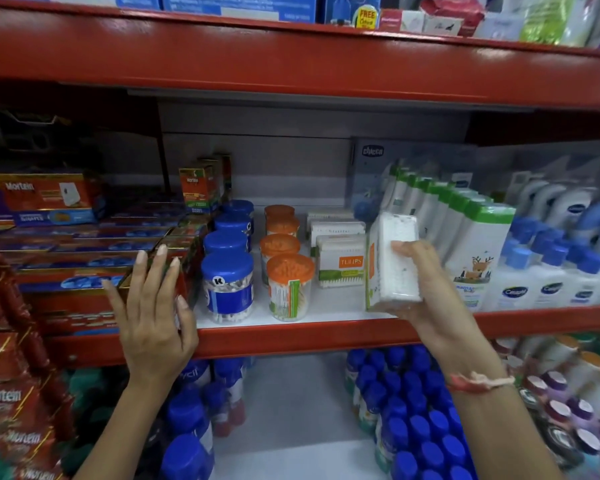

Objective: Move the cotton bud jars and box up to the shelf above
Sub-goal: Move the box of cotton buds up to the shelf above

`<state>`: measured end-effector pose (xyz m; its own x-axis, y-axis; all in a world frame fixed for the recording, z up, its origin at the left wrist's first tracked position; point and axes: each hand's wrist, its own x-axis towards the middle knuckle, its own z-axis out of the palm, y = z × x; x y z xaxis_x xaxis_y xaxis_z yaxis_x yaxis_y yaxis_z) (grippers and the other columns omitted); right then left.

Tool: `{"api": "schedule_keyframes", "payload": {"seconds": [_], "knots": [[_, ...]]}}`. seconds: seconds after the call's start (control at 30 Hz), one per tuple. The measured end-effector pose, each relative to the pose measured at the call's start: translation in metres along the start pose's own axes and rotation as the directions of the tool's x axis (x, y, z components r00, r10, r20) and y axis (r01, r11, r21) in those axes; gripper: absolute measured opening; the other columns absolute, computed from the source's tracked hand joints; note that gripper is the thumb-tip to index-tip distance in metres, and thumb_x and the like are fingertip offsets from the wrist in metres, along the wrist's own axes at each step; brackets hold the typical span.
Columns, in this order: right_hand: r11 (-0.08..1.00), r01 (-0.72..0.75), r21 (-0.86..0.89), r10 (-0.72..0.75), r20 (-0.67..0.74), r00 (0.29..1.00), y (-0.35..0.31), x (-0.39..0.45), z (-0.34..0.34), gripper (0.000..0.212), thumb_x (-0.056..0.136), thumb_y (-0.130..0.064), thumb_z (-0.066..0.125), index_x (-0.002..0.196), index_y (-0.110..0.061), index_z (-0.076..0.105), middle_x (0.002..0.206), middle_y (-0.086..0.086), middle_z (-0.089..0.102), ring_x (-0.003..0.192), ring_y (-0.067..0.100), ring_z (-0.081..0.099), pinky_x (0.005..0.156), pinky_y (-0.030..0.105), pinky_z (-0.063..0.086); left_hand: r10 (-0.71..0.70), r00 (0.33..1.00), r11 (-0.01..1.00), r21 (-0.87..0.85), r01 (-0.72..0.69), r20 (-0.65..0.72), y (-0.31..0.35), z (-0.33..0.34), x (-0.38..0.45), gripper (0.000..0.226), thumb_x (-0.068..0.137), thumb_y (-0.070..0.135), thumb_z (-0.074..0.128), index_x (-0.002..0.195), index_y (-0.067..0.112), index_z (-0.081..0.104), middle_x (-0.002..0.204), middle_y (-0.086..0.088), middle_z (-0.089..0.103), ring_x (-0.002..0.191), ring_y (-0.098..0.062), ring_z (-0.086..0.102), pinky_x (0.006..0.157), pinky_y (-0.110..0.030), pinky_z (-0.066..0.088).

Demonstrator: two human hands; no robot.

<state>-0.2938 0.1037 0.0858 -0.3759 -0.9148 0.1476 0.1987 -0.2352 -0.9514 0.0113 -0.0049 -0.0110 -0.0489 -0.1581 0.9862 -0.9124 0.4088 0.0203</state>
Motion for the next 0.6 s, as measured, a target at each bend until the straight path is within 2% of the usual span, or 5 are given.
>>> {"api": "schedule_keyframes", "payload": {"seconds": [0.2,0.3,0.37,0.5,0.6], "knots": [[0.992,-0.021,-0.127,0.012,-0.071,0.997,0.014,0.020,0.003,0.063,0.084,-0.042,0.065,0.139,-0.030,0.036,0.129,0.007,0.060,0.104,0.029,0.066,0.073,0.041,0.060,0.002,1.000,1.000,0.003,-0.002,-0.004,0.000,0.000,0.001,0.045,0.098,0.013,0.038,0.140,-0.002,0.043,0.150,-0.018,0.040,0.148,-0.029,0.025,0.125,-0.052,-0.001],[0.969,-0.090,-0.232,0.058,-0.138,0.989,0.025,0.032,0.003,0.097,0.056,-0.059,0.080,0.137,-0.033,0.035,0.141,0.011,0.047,0.114,0.031,0.060,0.077,0.045,0.063,0.007,1.000,1.000,0.000,-0.007,-0.008,0.000,0.000,0.001,0.045,0.098,0.013,0.039,0.140,-0.002,0.043,0.150,-0.018,0.040,0.148,-0.030,0.026,0.125,-0.052,-0.001],[0.951,-0.117,-0.286,0.072,-0.166,0.984,0.031,0.038,0.003,0.109,0.043,-0.063,0.083,0.136,-0.033,0.034,0.143,0.009,0.043,0.119,0.032,0.056,0.079,0.048,0.062,0.007,1.000,1.000,-0.003,-0.007,-0.008,0.000,-0.001,0.001,0.045,0.098,0.013,0.039,0.139,-0.002,0.043,0.150,-0.018,0.041,0.148,-0.029,0.026,0.125,-0.052,-0.002],[0.905,-0.117,-0.409,0.015,-0.243,0.970,0.038,0.049,0.002,0.115,0.039,-0.073,0.077,0.134,-0.020,0.040,0.141,0.010,0.046,0.122,0.032,0.054,0.099,0.052,0.051,0.011,1.000,1.000,0.001,-0.011,-0.007,0.000,0.000,0.001,0.044,0.097,0.012,0.039,0.139,-0.002,0.044,0.150,-0.018,0.041,0.148,-0.028,0.025,0.125,-0.051,-0.002],[0.877,-0.080,-0.473,-0.047,-0.251,0.967,0.037,0.055,0.001,0.100,0.050,-0.073,0.068,0.129,-0.014,0.053,0.130,0.009,0.060,0.117,0.029,0.059,0.101,0.050,0.049,0.014,1.000,1.000,0.000,-0.014,-0.003,0.000,-0.001,0.001,0.044,0.097,0.012,0.039,0.139,-0.002,0.045,0.149,-0.018,0.041,0.148,-0.028,0.026,0.125,-0.051,-0.002]]}}
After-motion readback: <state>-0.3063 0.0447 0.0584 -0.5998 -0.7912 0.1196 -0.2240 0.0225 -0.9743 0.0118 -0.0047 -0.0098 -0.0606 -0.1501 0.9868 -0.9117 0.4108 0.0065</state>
